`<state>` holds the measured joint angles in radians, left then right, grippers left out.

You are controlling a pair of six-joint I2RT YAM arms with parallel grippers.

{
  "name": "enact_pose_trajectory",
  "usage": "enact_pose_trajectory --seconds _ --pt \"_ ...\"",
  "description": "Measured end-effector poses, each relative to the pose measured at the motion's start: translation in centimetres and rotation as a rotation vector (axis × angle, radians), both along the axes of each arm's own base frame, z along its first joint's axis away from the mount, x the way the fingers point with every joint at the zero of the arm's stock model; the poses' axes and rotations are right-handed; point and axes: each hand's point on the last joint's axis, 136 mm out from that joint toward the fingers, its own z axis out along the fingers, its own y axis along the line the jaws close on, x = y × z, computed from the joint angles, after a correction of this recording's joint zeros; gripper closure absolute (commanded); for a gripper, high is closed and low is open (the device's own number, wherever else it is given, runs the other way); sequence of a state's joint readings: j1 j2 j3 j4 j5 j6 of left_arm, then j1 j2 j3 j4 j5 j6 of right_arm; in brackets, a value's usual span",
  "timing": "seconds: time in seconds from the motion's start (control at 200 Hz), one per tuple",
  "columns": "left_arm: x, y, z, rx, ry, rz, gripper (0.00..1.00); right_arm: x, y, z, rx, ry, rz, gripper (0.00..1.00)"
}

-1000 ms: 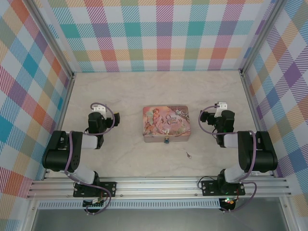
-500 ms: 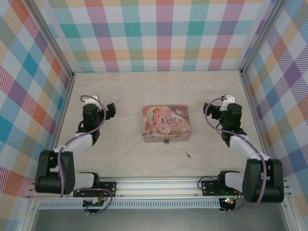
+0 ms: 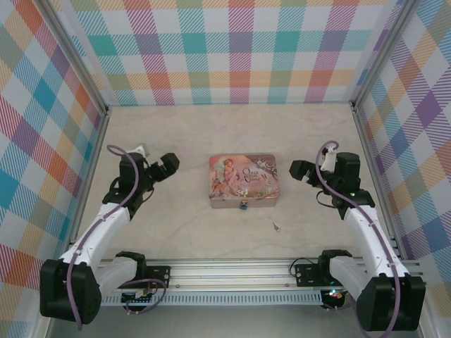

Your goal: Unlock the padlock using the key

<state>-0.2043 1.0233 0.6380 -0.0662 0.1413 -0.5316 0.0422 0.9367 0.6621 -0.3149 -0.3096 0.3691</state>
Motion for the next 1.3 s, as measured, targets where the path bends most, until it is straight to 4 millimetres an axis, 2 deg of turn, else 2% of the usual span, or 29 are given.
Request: enact_pose_trajectory --seconds 0.175,0.345,0.435,0.635,0.805,0.98,1.16,1.3 --pt "-3.3 -7.4 0.7 -0.049 0.047 -0.217 0.0 -4.3 3.5 -2.5 0.032 0.186 0.106 0.0" --pt "-6.1 -12.0 0.0 -0.094 0.11 -0.336 0.0 -7.1 5.6 -5.7 0.055 0.306 0.154 0.0" --pt "-7.1 -13.5 -0.8 -0.104 0.15 -0.37 0.0 -7.2 6.1 -6.8 0.047 0.345 0.163 0.0" --pt "-9.1 -16.4 -2.1 -0.176 0.209 -0.453 0.0 -4.9 6.8 -8.2 0.028 0.375 0.16 0.0" --pt "-10.1 -17.4 -4.1 -0.205 0.279 -0.472 0.0 -2.8 8.7 -7.8 0.027 0.35 0.203 0.0" --pt "-9.9 -17.2 -4.4 -0.209 0.287 -0.442 0.0 -2.2 11.6 -7.7 0.021 0.335 0.277 0.0" --pt "-8.9 -15.8 -4.8 -0.166 0.294 -0.366 0.0 -1.9 14.5 -7.7 0.043 0.323 0.323 0.0" --pt "-7.5 -13.7 -3.5 -0.152 0.275 -0.294 0.0 -1.2 16.5 -7.5 0.075 0.315 0.35 0.0"
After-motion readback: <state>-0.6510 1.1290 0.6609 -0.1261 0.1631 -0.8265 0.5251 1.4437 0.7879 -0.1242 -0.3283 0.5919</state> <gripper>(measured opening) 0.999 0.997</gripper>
